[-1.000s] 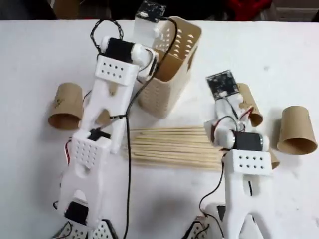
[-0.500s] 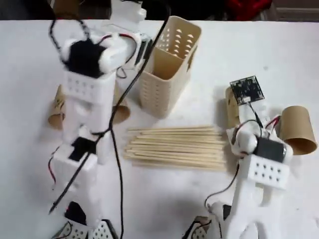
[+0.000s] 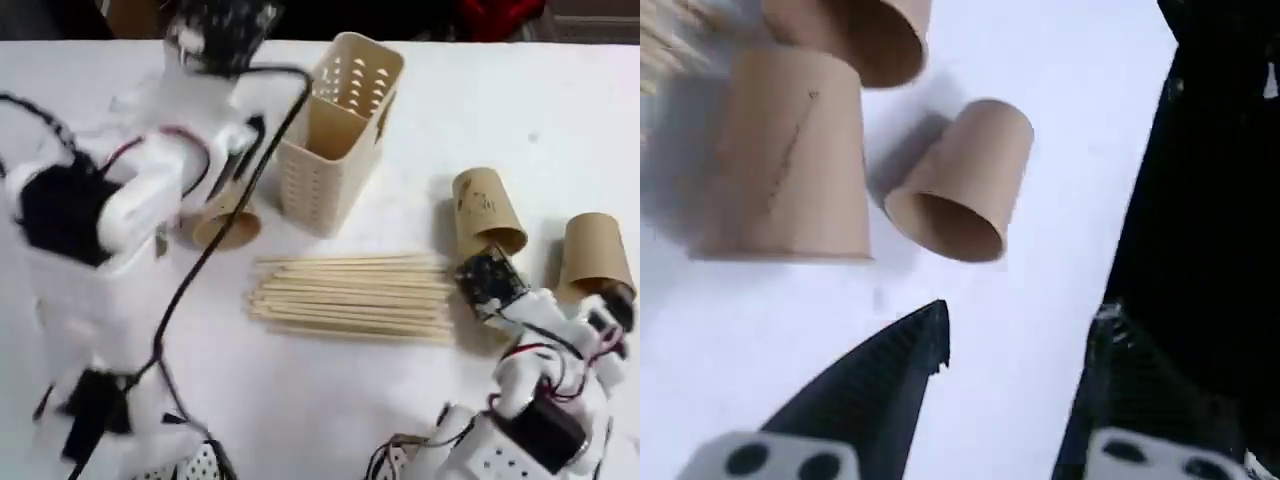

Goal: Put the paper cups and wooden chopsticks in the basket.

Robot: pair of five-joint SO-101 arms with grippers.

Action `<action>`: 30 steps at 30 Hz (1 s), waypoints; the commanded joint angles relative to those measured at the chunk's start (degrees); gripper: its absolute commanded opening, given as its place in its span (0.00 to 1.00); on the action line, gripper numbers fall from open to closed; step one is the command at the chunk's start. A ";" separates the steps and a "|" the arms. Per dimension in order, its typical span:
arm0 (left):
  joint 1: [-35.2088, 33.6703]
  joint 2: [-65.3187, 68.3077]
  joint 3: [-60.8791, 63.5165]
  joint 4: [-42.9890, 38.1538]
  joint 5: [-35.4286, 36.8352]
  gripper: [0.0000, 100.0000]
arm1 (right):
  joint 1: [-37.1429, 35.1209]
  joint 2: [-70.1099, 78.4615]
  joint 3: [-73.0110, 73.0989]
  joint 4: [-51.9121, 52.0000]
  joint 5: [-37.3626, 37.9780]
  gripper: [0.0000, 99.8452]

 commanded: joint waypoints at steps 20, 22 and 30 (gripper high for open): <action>-0.66 -22.02 73.67 -32.70 -4.57 0.15 | 5.67 39.96 6.42 -42.51 14.51 0.25; -0.66 -21.93 75.78 -34.55 -4.48 0.15 | 5.58 42.24 6.33 -42.86 14.59 0.25; -0.66 -21.93 82.64 -39.82 -4.48 0.15 | 5.14 50.15 6.33 -53.76 12.13 0.24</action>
